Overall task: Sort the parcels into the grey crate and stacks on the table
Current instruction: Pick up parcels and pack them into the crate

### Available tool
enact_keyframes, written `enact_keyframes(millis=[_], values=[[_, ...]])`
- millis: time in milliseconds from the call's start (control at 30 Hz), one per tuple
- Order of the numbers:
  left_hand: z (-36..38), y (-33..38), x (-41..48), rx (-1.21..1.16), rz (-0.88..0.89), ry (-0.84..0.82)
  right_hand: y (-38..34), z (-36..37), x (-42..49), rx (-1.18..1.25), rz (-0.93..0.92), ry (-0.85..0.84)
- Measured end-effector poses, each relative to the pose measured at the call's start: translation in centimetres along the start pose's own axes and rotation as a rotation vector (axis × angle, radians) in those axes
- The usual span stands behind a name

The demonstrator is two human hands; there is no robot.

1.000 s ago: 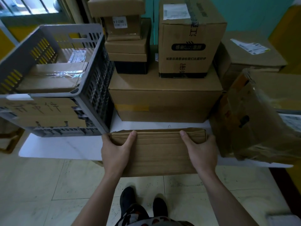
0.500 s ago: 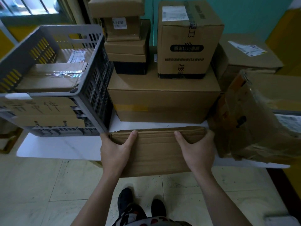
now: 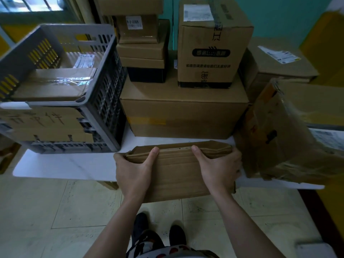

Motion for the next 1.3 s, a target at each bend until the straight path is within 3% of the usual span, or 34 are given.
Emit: enact_keyframes(millis=[667,1100,1300], values=[[-0.9,-0.5,0.8,-0.172,0.067,-0.053,0.7,-1.5,2.7,0.204,-0.060,-0.049],[-0.8,-0.8,1.0,-0.167,0.083,-0.069,0.6,-1.7,3.3,0.236,-0.072,-0.027],[-1.4,-0.9,1.9,-0.132,0.077,-0.097,0.7,-1.8,2.9,0.268,-0.077,-0.105]])
Point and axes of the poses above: each hand's wrist, its own x-axis towards the middle knuckle, its own z-axis out of the palm, y = z × x, the point moved 7 cm from there along x, towards the middle knuckle, and after that the axes turned 5 degrees about -x, right-handed, at the moved point
